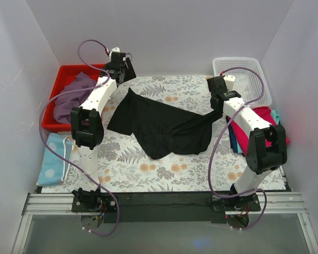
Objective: Fold and stack the t-shirts
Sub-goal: Flatten the tshirt out
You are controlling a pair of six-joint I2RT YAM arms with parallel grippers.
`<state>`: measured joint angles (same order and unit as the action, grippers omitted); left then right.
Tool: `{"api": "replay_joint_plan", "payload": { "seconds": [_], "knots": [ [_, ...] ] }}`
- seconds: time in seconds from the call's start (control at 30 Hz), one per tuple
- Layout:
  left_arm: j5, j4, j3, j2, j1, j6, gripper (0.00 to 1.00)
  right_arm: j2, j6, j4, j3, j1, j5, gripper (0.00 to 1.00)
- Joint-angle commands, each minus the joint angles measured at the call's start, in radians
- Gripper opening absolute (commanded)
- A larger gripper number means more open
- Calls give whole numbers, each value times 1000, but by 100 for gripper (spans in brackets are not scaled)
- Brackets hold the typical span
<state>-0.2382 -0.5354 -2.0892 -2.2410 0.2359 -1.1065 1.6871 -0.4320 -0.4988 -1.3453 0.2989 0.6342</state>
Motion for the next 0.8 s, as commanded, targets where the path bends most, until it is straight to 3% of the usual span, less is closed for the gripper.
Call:
{"api": "replay_joint_plan", "payload": {
  "seconds": [0.0,0.17,0.47,0.63,0.77],
  "knots": [
    [56,-18,122,202,23,40,68,20,-4,26,-25,-1,-21,1],
    [132,-177,267,332,91,48,63,37,-22,26,-6,-1,-42,1],
    [323,-311,698,652,216,-49,61,63,-22,25,11,-1,-62,1],
    [352,-330,856,722,258,-94,63,60,-8,25,43,-1,-76,1],
    [405,-246,978,735,333,-128,63,60,-2,25,66,-1,-83,1]
  ]
}}
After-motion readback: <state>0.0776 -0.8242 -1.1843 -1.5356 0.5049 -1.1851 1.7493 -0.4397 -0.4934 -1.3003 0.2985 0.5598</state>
